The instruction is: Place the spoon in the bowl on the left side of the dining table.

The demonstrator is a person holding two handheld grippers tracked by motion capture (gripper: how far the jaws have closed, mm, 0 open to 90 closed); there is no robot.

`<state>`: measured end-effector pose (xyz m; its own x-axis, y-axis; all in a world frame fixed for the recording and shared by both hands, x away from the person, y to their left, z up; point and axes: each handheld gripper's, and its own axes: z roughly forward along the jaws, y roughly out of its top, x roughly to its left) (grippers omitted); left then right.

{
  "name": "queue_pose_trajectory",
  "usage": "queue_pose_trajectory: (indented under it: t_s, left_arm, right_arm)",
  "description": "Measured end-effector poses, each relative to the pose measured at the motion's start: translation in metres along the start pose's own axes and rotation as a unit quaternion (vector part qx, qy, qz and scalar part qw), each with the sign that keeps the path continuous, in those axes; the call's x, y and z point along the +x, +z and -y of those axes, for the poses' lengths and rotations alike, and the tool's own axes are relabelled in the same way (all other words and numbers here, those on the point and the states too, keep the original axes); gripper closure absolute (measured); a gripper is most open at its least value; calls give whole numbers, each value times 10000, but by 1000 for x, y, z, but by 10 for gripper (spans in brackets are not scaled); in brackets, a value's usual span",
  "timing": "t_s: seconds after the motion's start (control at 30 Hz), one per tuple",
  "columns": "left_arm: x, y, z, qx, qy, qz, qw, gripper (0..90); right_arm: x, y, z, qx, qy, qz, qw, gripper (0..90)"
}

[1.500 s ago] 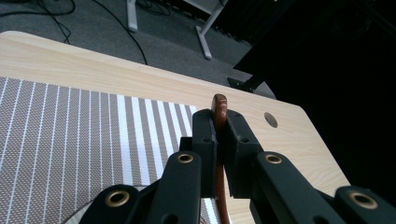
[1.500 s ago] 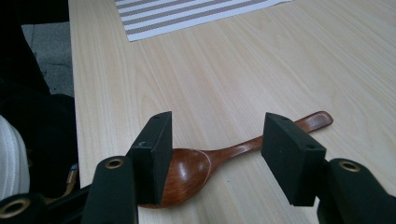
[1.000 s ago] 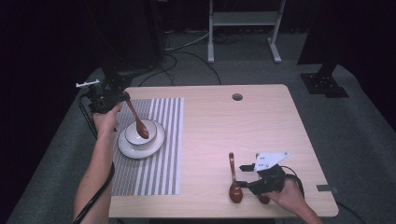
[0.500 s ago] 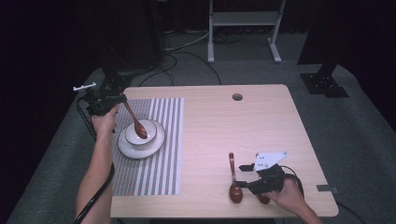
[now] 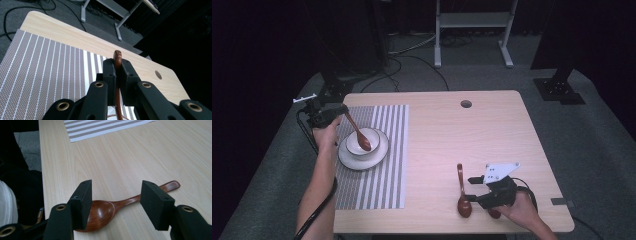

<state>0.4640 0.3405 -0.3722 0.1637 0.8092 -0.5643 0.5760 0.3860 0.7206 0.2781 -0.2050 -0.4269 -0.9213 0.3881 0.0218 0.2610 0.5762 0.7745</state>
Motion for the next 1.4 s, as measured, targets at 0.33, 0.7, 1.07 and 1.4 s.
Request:
queue_pose_trajectory:
  t_s: [0.33, 0.7, 1.07, 1.4]
  left_arm:
    - [4, 1, 4, -2, -30, -3, 10000, 839]
    - [12, 4, 11, -36, -134, -23, 9999, 839]
    - [24, 5, 18, -35, -279, -8, 9996, 838]
    - [36, 2, 23, -71, -452, -66, 9989, 832]
  right_arm:
    - [0, -1, 0, -3, -10, -1, 10000, 410]
    - [0, 1, 3, 11, 16, -26, 10000, 408]
    - [0, 2, 3, 39, 11, -49, 10000, 408]
    - [1, 4, 2, 69, -8, -85, 9999, 408]
